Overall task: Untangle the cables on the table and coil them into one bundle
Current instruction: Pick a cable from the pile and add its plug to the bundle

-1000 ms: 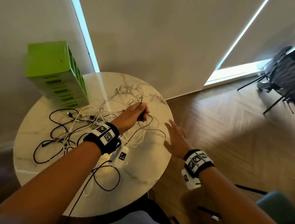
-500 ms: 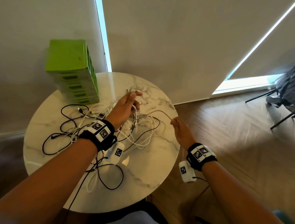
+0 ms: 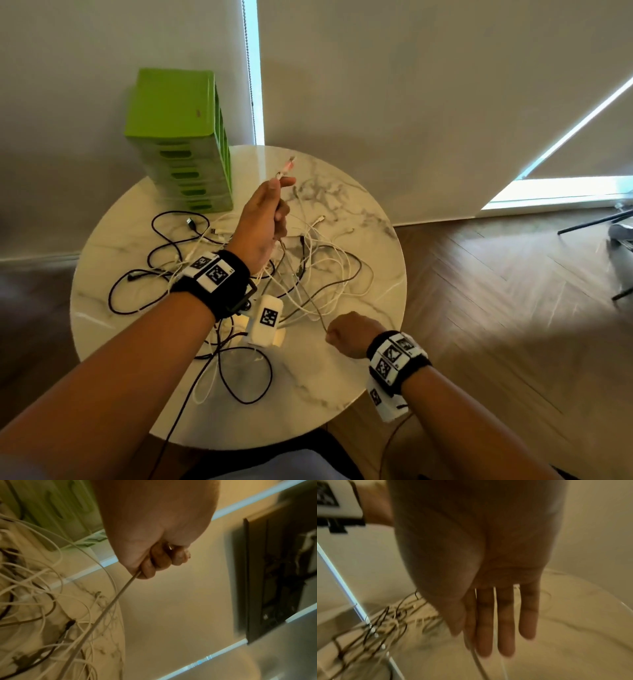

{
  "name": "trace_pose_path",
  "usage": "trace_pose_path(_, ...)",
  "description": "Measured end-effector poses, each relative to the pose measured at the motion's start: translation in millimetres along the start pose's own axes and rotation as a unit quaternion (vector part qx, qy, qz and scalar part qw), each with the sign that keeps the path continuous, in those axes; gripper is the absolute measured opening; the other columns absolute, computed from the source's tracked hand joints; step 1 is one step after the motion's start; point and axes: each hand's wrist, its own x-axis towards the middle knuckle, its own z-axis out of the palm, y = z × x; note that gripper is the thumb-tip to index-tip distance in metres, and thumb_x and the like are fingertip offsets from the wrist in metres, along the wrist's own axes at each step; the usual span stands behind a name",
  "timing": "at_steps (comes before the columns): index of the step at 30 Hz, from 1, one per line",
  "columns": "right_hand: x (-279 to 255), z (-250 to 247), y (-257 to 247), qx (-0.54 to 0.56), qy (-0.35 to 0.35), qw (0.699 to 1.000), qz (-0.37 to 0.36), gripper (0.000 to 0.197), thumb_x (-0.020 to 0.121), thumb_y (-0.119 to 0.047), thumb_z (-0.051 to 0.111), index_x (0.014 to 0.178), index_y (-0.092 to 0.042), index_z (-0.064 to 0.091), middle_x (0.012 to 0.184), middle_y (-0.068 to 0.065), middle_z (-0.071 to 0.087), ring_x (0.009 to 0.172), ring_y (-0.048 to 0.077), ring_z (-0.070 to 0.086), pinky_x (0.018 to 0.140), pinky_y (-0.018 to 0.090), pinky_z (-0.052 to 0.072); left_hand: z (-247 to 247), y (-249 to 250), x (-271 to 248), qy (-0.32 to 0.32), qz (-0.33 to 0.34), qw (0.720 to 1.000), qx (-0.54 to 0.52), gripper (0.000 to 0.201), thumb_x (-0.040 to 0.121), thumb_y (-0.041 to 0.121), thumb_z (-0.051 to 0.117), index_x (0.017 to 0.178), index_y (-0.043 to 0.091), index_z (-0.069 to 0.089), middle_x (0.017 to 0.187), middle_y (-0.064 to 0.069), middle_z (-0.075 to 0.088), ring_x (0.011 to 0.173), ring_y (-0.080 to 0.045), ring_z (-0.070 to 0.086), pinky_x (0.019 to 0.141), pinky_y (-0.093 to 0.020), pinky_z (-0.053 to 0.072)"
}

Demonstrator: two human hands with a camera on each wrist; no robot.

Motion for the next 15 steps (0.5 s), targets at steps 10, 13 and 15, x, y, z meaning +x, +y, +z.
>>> trace_pose_path(10, 63, -104, 23, 0.163, 0.215, 0.963, -0.002, 0.031, 0.095, -0.018, 0.055, 0.124, -0.013, 0.063, 0.122, 0.013, 0.063, 0.115, 0.032, 0.059, 0.095, 0.035, 0.046, -38, -31, -5, 0.044, -0.015, 0.996, 0.075, 0.023, 0.109, 0.025, 0.044, 0.109, 0.018, 0.066, 0.079, 0.004, 0.059, 0.056, -0.010, 0.034, 0.053, -0.022, 0.031)
trace_pose_path(13, 85, -93, 4, 0.149, 0.202, 0.967, -0.047, 0.051, 0.098, -0.013, 0.049, 0.149, -0.008, 0.043, 0.140, 0.023, 0.051, 0.128, 0.039, 0.051, 0.108, 0.040, 0.040, -43, -47, -11, 0.051, -0.024, 0.990, 0.126, 0.024, 0.110, 0.025, 0.042, 0.111, 0.017, 0.064, 0.078, 0.003, 0.058, 0.053, -0.009, 0.033, 0.050, -0.021, 0.030)
trace_pose_path(15, 93, -80, -14, 0.127, 0.204, 0.962, -0.132, 0.048, 0.098, -0.010, 0.046, 0.146, -0.008, 0.048, 0.140, 0.021, 0.052, 0.124, 0.040, 0.054, 0.105, 0.041, 0.042, -47, -57, -13, 0.053, -0.025, 0.987, 0.151, 0.025, 0.110, 0.026, 0.041, 0.112, 0.017, 0.065, 0.076, 0.004, 0.058, 0.053, -0.010, 0.032, 0.050, -0.022, 0.029)
